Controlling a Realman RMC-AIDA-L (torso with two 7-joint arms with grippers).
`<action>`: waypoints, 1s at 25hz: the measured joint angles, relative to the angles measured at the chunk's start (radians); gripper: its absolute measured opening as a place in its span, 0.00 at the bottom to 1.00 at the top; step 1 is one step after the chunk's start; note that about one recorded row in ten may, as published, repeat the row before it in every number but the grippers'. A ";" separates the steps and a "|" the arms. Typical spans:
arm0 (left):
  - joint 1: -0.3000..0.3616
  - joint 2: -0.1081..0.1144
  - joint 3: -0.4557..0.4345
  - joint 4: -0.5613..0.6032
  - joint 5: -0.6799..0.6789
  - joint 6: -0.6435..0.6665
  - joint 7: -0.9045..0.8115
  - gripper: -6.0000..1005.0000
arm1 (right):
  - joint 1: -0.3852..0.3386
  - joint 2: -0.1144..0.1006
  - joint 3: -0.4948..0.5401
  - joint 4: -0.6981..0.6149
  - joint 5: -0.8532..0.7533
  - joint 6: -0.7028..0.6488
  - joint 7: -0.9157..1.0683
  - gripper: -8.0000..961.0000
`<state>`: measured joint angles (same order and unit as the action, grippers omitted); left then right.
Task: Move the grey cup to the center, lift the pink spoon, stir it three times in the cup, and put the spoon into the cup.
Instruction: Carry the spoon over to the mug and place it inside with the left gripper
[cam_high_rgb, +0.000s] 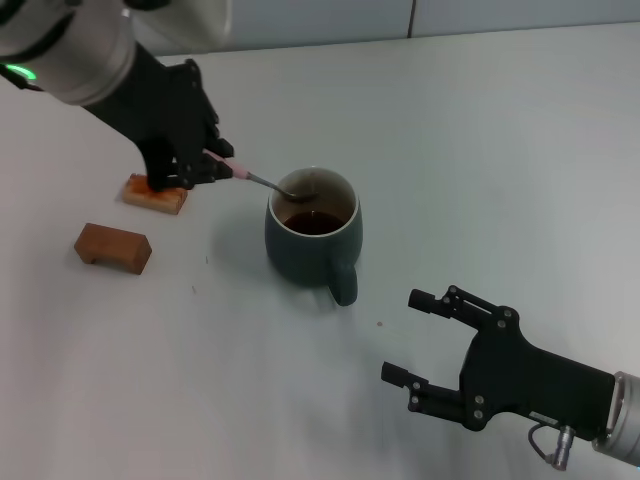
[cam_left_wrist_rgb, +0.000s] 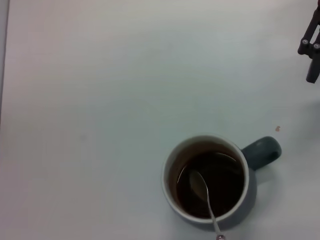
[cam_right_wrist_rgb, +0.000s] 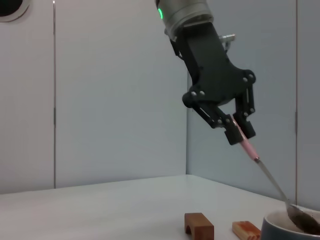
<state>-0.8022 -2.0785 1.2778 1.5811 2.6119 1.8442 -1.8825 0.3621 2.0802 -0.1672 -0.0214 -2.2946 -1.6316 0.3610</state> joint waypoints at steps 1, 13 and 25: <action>0.000 0.000 0.000 0.000 0.000 0.000 0.000 0.14 | 0.000 0.000 0.000 0.000 0.000 0.000 0.000 0.82; -0.025 -0.001 0.113 -0.043 0.019 -0.019 -0.035 0.14 | -0.006 0.001 -0.002 0.000 -0.002 0.002 -0.001 0.82; -0.058 -0.002 0.134 -0.051 0.026 -0.050 -0.047 0.14 | -0.007 0.001 -0.002 0.000 -0.002 0.007 -0.001 0.82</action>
<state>-0.8607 -2.0802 1.4120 1.5305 2.6380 1.7944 -1.9292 0.3555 2.0817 -0.1687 -0.0214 -2.2963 -1.6250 0.3604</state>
